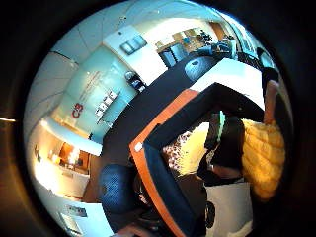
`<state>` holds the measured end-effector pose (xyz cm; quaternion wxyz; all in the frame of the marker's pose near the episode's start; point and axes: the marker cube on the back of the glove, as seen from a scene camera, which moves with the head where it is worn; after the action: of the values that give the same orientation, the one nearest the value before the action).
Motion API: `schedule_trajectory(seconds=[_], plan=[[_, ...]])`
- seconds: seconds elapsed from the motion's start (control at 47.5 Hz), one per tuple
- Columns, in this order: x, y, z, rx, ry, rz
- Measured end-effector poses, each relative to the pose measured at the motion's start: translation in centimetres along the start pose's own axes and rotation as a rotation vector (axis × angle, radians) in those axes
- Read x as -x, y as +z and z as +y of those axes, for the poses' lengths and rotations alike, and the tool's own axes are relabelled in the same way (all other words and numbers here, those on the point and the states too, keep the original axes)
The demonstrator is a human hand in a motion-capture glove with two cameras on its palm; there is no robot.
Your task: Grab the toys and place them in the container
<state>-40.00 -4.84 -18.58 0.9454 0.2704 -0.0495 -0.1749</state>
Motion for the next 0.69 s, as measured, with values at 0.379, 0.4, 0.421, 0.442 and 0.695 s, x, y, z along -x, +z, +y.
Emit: schedule_trajectory(seconds=[0.379, 0.4, 0.421, 0.442, 0.695], plan=[[1.9, 9.5, -1.9, 0.309, -0.153, -0.042], [1.7, 9.4, -1.7, 0.302, -0.165, -0.044], [1.5, 9.2, -1.4, 0.296, -0.176, -0.045], [1.3, 9.0, -1.2, 0.295, -0.186, -0.045], [-3.3, 2.2, 7.2, 0.339, -0.27, -0.044]])
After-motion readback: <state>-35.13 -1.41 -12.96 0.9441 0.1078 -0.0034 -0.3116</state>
